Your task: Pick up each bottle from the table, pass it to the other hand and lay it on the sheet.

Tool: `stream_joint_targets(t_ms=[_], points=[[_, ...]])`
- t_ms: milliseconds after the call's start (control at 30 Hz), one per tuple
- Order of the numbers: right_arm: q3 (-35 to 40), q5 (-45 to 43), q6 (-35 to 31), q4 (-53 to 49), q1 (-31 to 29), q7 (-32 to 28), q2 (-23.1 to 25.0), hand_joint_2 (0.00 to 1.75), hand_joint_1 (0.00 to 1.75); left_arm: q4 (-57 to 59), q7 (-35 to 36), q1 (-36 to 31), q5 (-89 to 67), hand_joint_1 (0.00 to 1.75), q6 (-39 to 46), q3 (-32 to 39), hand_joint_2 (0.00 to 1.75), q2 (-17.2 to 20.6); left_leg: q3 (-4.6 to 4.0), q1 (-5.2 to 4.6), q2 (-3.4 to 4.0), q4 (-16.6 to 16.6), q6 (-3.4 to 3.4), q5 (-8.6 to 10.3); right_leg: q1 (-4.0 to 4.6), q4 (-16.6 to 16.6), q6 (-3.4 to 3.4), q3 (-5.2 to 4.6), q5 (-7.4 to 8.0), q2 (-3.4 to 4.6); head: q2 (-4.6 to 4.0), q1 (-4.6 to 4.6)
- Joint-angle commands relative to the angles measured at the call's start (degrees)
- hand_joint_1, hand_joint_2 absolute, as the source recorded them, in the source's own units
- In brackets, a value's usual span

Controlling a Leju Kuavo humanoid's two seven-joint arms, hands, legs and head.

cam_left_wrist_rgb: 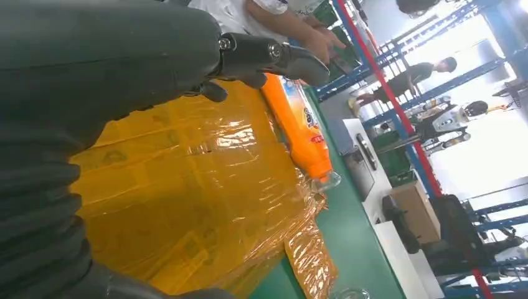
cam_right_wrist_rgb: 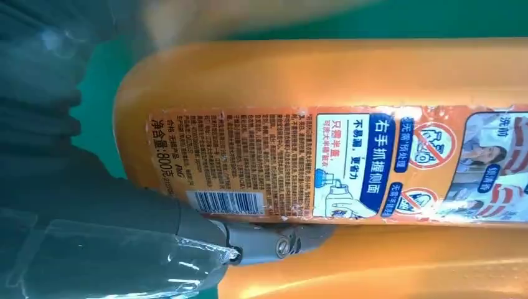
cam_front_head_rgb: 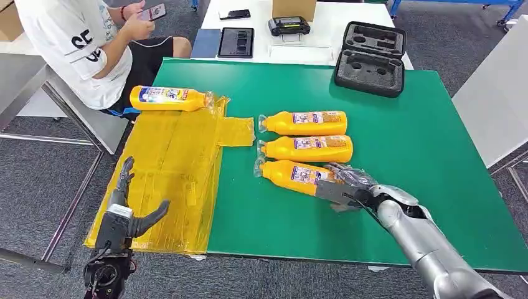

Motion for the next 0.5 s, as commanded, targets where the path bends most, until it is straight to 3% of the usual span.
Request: stream_joint_targets(t_ms=[33,133,167,267,367,400,500], points=[[1.19,0.23,-0.76,0.91,0.54,0.56,0.75,1.75,1.57,2.37,0.5,-0.5,0.1,0.0,-0.19,0.26,1.75,0.03,0.39,0.05,0.03,-0.07,-0.09,-0.14,0.05,-0.08,-0.11,0.39,-0.12,0.03,0.0,0.0],[0.6,0.67,-1.42,0.16,1.71,1.01,0.54,1.75,1.68,3.22,0.52,-0.89,0.19,0.0,-0.18,-0.16,1.75,0.11,0.16,0.02,-0.02,-0.06,-0.04,-0.04,0.02,-0.07,-0.05,0.18,-0.04,-0.02,0.0,0.0],[0.56,0.67,-1.49,0.19,1.84,0.99,0.48,1.75,1.68,3.22,0.52,-0.96,0.19,0.0,-0.18,-0.22,1.75,0.04,0.55,0.05,-0.02,-0.08,-0.11,-0.2,0.06,-0.09,-0.14,0.57,-0.19,-0.01,0.0,0.0],[0.56,0.67,-1.49,0.19,1.84,0.99,0.48,1.75,1.68,3.22,0.52,-0.96,0.19,0.0,-0.18,-0.22,1.75,0.04,0.16,0.01,-0.01,-0.05,-0.04,-0.04,0.01,-0.06,-0.05,0.16,-0.04,-0.01,0.0,0.0],[0.57,0.68,-1.51,0.19,1.9,1.0,0.53,1.75,1.75,3.2,0.52,-1.08,0.19,0.0,-0.19,-0.31,1.75,-0.06,0.14,0.02,-0.02,-0.05,-0.04,-0.03,0.02,-0.06,-0.05,0.14,-0.03,-0.01,0.0,0.02],[0.57,0.68,-1.51,0.19,1.9,1.0,0.53,1.75,1.75,3.2,0.52,-1.08,0.19,0.0,-0.19,-0.31,1.75,-0.06,0.49,0.05,0.0,-0.06,-0.11,-0.17,0.06,-0.07,-0.14,0.49,-0.17,0.0,0.0,0.0],[-0.33,1.01,-1.94,0.48,2.23,0.21,1.23,1.75,1.75,3.69,0.71,-1.04,0.45,0.0,-0.08,-1.04,1.75,0.2,0.27,0.03,-0.01,-0.07,-0.06,-0.07,0.03,-0.08,-0.08,0.26,-0.07,-0.02,0.0,0.0]])
